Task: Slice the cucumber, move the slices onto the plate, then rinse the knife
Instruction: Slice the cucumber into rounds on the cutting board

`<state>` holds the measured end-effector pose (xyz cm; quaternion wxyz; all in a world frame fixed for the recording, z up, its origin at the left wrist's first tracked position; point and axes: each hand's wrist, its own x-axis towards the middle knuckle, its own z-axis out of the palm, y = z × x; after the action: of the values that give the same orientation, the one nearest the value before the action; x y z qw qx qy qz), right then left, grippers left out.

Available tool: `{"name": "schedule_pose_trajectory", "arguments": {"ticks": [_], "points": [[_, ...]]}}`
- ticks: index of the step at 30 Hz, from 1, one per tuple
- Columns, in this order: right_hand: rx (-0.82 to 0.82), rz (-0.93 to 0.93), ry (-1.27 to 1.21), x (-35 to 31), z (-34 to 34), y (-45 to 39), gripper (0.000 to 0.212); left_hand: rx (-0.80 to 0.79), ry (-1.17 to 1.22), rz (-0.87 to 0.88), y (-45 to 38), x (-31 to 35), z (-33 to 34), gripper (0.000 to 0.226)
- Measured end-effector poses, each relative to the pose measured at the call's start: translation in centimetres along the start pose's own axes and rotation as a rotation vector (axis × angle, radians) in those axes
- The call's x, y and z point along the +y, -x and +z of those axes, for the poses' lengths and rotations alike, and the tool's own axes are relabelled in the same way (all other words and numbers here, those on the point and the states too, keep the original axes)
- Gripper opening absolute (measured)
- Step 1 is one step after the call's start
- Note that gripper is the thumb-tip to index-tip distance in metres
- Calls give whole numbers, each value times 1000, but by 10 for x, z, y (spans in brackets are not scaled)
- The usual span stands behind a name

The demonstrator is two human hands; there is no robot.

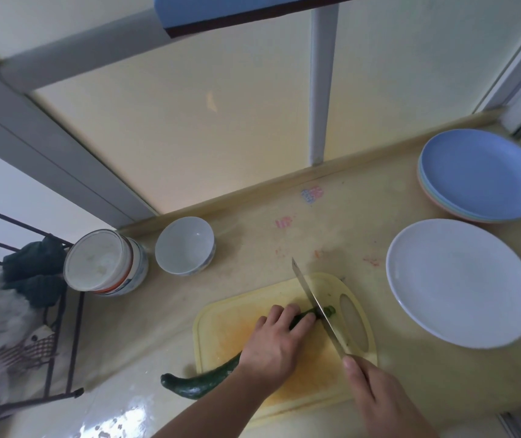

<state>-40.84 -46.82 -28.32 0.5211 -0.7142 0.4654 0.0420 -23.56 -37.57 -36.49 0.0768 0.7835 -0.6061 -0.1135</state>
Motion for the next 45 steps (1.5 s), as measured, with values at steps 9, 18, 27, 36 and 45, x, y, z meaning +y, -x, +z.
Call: {"name": "schedule_pose_trajectory", "arguments": {"ticks": [9,18,27,36,45], "points": [[26,51,39,6,-2,1,96,10,14,5,2,0,2,62],[-3,80,60,-2,1,-3,80,49,-42,14,1,-2,5,48],[9,49,0,11,0,-14,25,77,-33,20,3,-4,10,55],[-20,19,-7,3,2,-1,40,102,-12,3,2,-2,9,62],[9,61,69,5,-4,5,90,133,22,17,2,-3,12,57]]}}
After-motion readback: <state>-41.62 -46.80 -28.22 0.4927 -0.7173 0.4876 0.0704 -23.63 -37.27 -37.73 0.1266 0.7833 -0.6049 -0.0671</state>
